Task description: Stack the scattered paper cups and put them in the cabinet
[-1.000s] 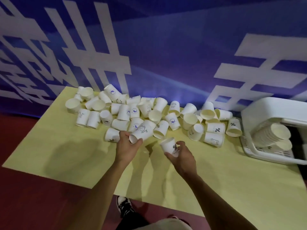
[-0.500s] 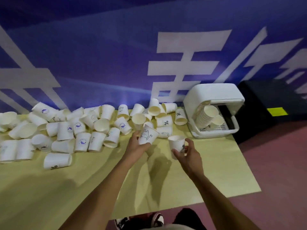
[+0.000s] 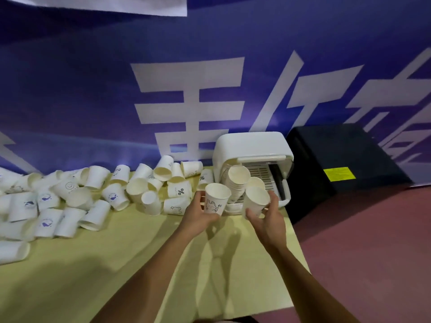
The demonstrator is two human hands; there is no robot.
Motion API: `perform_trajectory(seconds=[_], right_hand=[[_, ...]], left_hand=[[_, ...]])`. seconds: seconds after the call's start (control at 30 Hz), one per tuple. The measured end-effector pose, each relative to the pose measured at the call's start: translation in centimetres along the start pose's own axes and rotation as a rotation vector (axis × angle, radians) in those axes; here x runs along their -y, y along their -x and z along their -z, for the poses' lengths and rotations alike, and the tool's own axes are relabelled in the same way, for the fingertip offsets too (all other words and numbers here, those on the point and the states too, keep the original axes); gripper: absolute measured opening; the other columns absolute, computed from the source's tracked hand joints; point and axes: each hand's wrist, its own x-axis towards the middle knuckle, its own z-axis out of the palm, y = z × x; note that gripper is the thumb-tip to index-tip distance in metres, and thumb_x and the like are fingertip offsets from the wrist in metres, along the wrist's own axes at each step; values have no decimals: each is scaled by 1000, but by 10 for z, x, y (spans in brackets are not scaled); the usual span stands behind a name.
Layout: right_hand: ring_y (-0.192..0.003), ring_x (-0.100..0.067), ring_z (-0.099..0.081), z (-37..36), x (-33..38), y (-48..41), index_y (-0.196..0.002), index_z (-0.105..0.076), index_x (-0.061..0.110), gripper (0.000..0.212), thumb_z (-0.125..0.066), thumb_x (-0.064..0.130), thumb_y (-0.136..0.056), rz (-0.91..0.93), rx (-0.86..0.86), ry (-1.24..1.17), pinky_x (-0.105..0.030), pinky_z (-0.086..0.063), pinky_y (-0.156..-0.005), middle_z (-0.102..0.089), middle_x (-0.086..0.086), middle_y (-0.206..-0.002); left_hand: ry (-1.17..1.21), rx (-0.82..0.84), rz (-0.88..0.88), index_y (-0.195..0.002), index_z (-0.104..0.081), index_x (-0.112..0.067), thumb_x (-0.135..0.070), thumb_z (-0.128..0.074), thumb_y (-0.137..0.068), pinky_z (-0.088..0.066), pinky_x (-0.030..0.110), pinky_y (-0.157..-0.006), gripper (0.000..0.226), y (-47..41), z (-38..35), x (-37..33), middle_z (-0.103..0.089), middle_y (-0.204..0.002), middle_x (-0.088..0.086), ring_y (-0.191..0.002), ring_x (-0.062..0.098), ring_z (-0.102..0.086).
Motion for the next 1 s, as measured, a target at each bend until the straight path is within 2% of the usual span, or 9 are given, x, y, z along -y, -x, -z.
perform_trajectory(seconds=[0.2,0.27,0.43,0.53,0.6,0.67,0.8,0.9,1.0], right_hand=[[-109,-21,-62,28,-11,-55,-140,-38,28,69,-73,35,-81,68,-55,-110,-43,-53,-89,-60,10,-121],[-110,-20,-60,26,-11,-71,-139,-41,22,68,-71,32,-79,132,-63,-143,-39,-51,-90,-56,8,-121],[-112,-20,-58,4,-17,-94,-138,-37,25,70,-79,19,-81,122,3,-166,-38,-50,-96,-58,1,-124],[-109,-23,-60,-11,-18,-94,-139,-36,23,71,-79,20,-82,101,-31,-86,-37,-52,-92,-61,-2,-124],[-110,-30,-62,-19,-22,-96,-140,-35,23,73,-79,22,-82,75,-84,1,-44,-52,-93,-63,-5,-126],[-115,-32,-61,-26,-26,-101,-141,-35,22,74,-79,22,-82,44,-103,68,-51,-50,-97,-63,-6,-128],[-125,-29,-54,-36,-36,-113,-142,-39,18,78,-80,26,-77,10,-52,173,-50,-48,-101,-57,-6,-134],[-128,-28,-52,-42,-39,-116,-143,-41,16,79,-78,40,-77,-30,-8,214,-50,-48,-102,-54,-5,-140],[-121,-29,-56,-45,-43,-117,-135,-49,14,65,-75,39,-81,-8,21,234,-49,-49,-98,-57,-5,-132]], left_hand=[[-68,-45,48,-135,-41,-27,-23,-87,-65,-49,34,-92,84,-11,-31,-6,-58,-123,-8,-113,13,-56],[-78,-54,44,-136,-39,-29,-22,-85,-67,-48,32,-89,83,-16,-35,-7,-57,-123,-8,-113,13,-55],[-129,-22,32,-127,-37,-42,-15,-82,-72,-46,23,-82,76,-29,-32,-6,-56,-122,-13,-111,10,-55],[-141,15,43,-130,-38,-38,-13,-81,-74,-43,12,-72,75,-37,-29,-6,-56,-119,-14,-107,6,-55],[-149,27,46,-132,-40,-36,-13,-82,-74,-43,11,-71,76,-42,-30,-5,-57,-115,-16,-105,5,-55],[-148,28,55,-129,-40,-39,-15,-82,-72,-46,18,-78,75,-47,-33,-3,-57,-114,-16,-109,9,-56],[-154,33,70,-126,-40,-46,-32,-80,-63,-52,37,-93,76,-51,-38,-1,-58,-117,-18,-113,12,-56],[-164,40,67,-125,-39,-49,-40,-78,-59,-53,38,-91,77,-53,-37,0,-59,-117,-19,-111,10,-57],[-171,53,68,-124,-39,-52,-36,-79,-62,-53,34,-87,76,-53,-34,0,-58,-115,-21,-109,5,-56]])
